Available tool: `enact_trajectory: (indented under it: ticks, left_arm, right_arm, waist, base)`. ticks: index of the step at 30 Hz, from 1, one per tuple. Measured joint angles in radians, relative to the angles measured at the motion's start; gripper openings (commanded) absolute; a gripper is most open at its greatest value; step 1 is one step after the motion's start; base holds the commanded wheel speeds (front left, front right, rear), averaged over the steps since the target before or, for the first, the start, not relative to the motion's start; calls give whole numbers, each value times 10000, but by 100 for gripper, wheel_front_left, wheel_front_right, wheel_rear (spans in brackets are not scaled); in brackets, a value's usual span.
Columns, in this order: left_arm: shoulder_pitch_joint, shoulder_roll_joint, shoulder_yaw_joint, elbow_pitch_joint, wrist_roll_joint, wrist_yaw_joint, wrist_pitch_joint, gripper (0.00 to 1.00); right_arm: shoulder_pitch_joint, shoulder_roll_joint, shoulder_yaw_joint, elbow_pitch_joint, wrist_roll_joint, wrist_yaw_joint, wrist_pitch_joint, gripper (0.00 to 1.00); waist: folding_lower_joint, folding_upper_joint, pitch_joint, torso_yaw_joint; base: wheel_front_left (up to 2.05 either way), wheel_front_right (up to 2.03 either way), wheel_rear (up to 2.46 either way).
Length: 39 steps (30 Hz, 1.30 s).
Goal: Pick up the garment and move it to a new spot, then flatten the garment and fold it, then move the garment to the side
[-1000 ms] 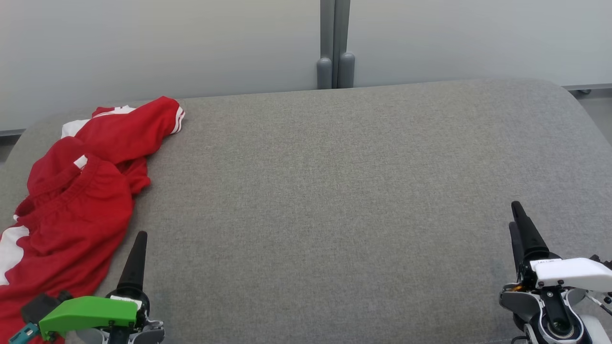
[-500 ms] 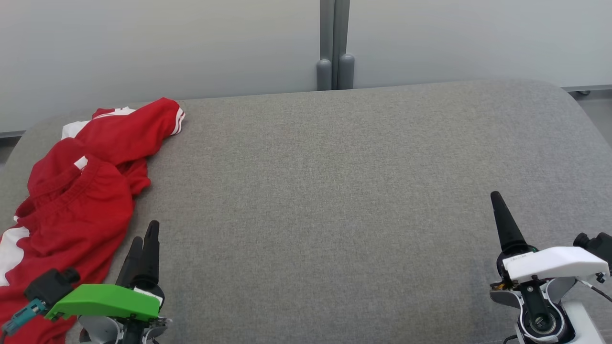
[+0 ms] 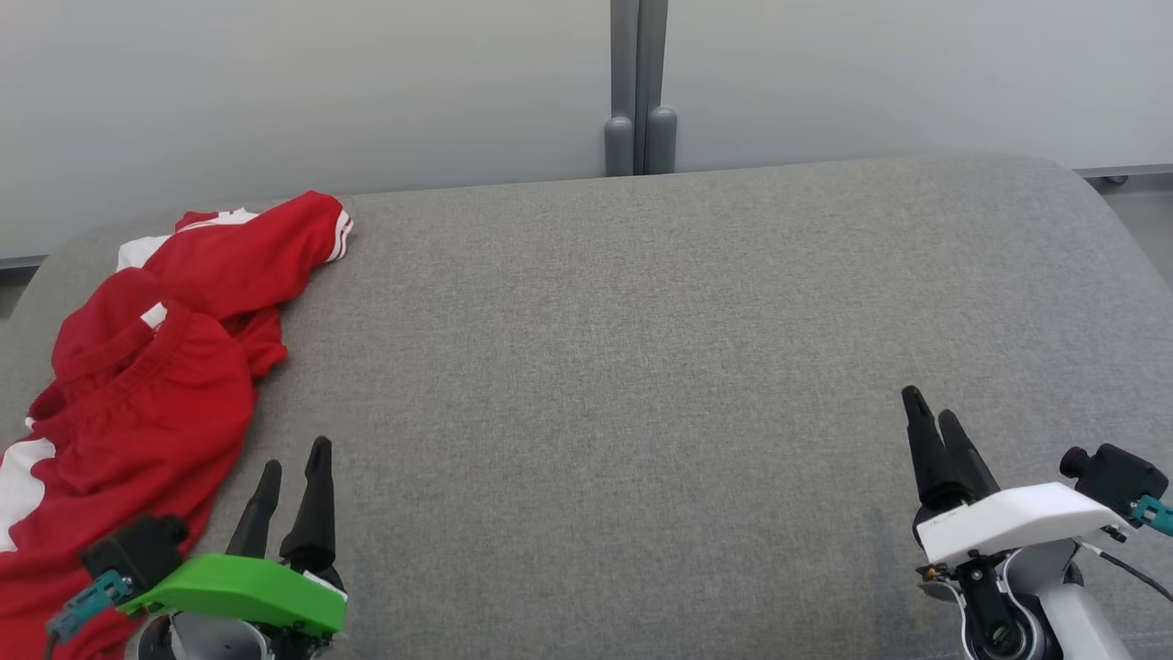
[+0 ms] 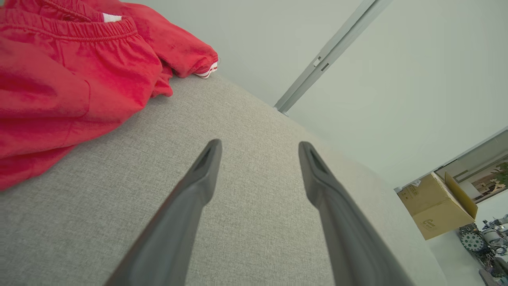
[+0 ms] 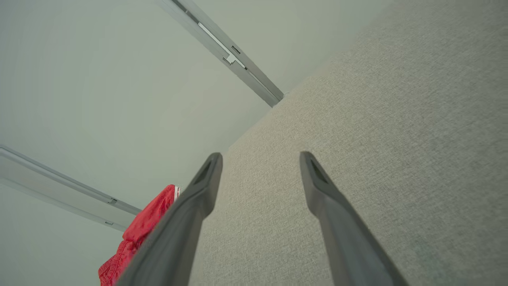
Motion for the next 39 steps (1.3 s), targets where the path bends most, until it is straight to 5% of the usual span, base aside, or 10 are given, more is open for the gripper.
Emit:
enact_trajectory:
  ticks: [39]
  left_arm:
    - [927, -58, -523, -454, 4928, 886, -1266, 100]
  right_arm:
    - [415, -44, 1463, -500, -5323, -711, -1214, 100]
  waist:
    - [0, 0, -385, -91]
  base:
    - [0, 0, 0]
